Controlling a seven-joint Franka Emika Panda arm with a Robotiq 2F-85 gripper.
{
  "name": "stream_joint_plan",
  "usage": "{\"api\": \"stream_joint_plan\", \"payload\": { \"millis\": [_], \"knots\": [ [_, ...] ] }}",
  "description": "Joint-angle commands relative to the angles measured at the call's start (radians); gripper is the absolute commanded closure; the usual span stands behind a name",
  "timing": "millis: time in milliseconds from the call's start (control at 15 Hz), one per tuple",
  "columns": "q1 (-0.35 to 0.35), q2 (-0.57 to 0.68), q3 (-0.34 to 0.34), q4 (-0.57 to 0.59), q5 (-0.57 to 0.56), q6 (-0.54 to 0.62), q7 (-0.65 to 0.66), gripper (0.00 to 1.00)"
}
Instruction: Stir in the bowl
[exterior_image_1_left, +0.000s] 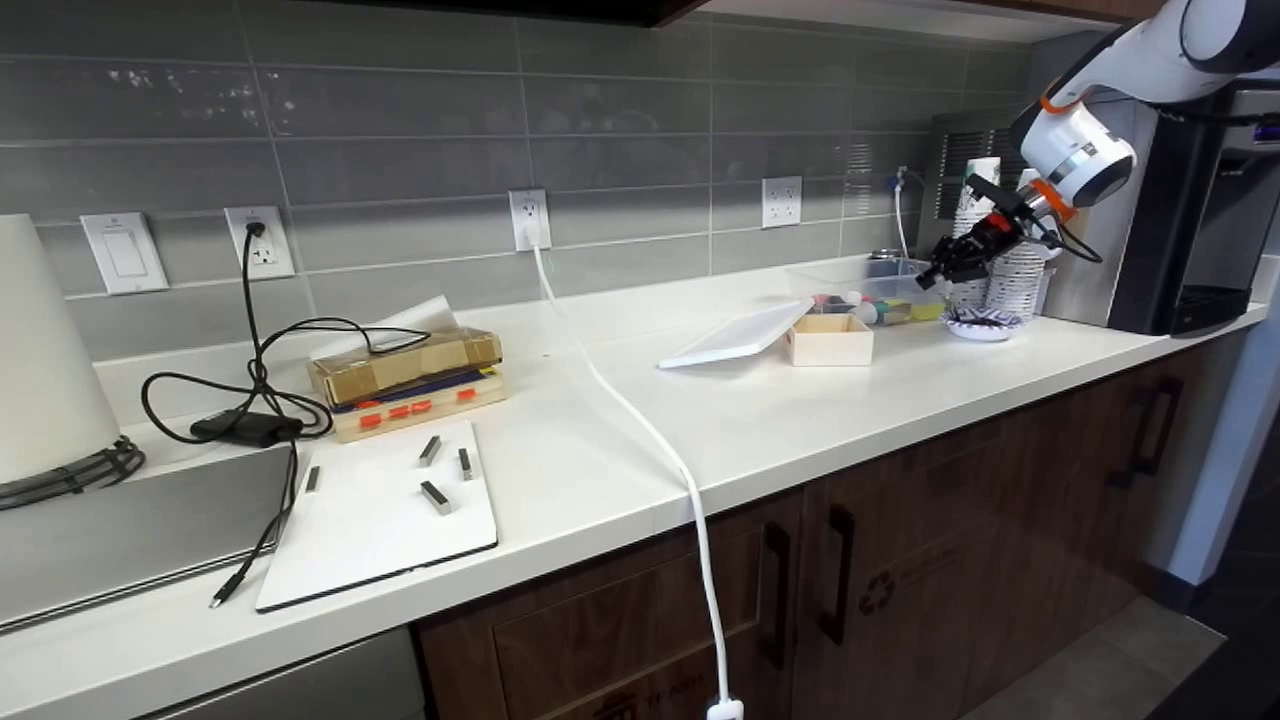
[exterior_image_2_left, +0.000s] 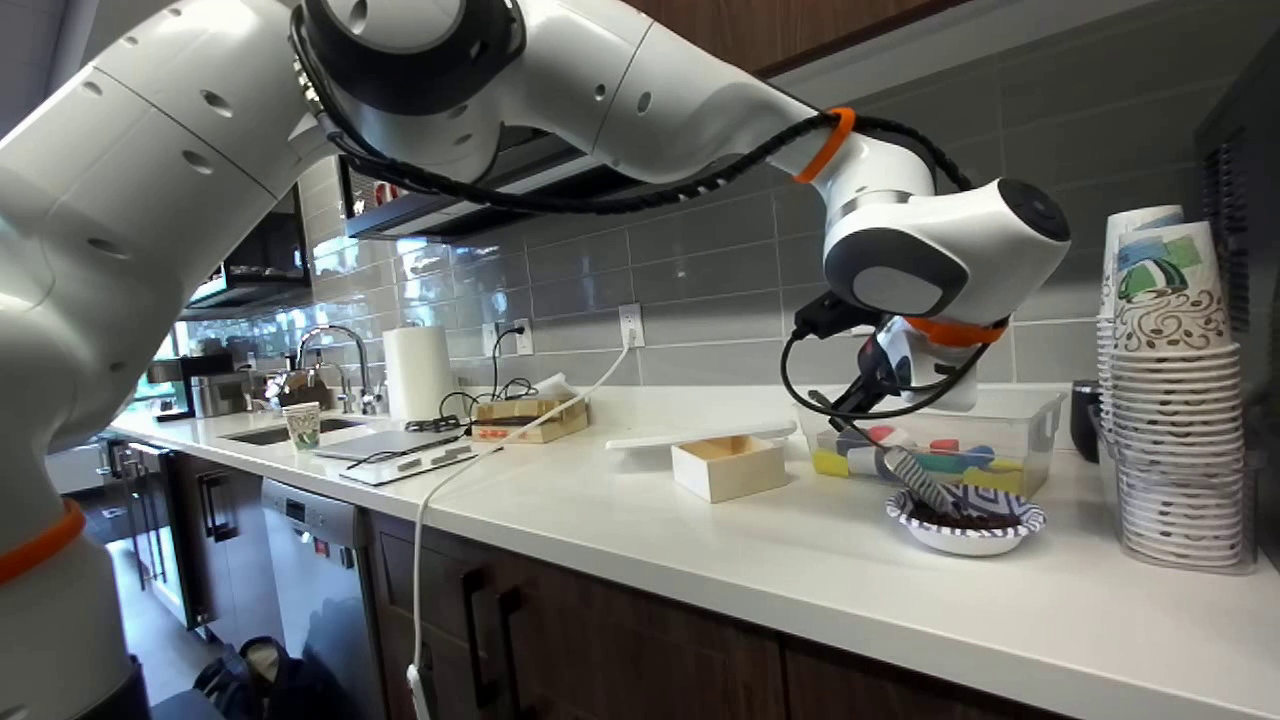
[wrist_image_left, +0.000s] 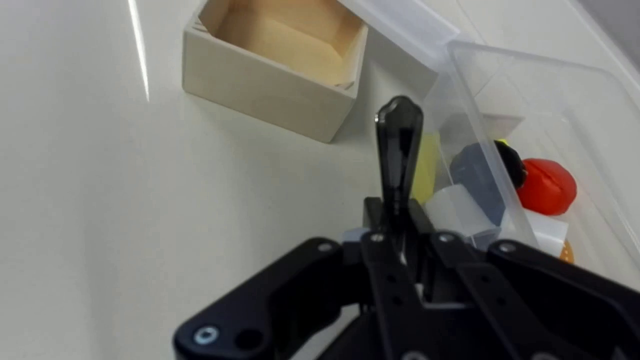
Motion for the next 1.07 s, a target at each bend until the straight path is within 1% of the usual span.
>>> {"api": "stream_joint_plan", "payload": {
  "millis": [0, 133, 400, 733, 867, 1000],
  "knots": [
    [0.008, 0.013, -0.021, 0.027, -0.03, -0.109, 0.065, 0.97],
    [0.017, 0.015, -0.041, 0.032, -0.056, -0.127, 0.097, 0.97],
    [0.04, 0.008, -0.092, 0.04, -0.119, -0.05, 0.177, 0.97],
    [0.034, 0.033, -0.107, 0.078, -0.19, -0.015, 0.27, 0.97],
    [0.026, 0.034, -0.091, 0.077, -0.192, 0.009, 0.244, 0.97],
    [0.029, 0.013, -0.07, 0.044, -0.173, 0.059, 0.168, 0.97]
  ]
}}
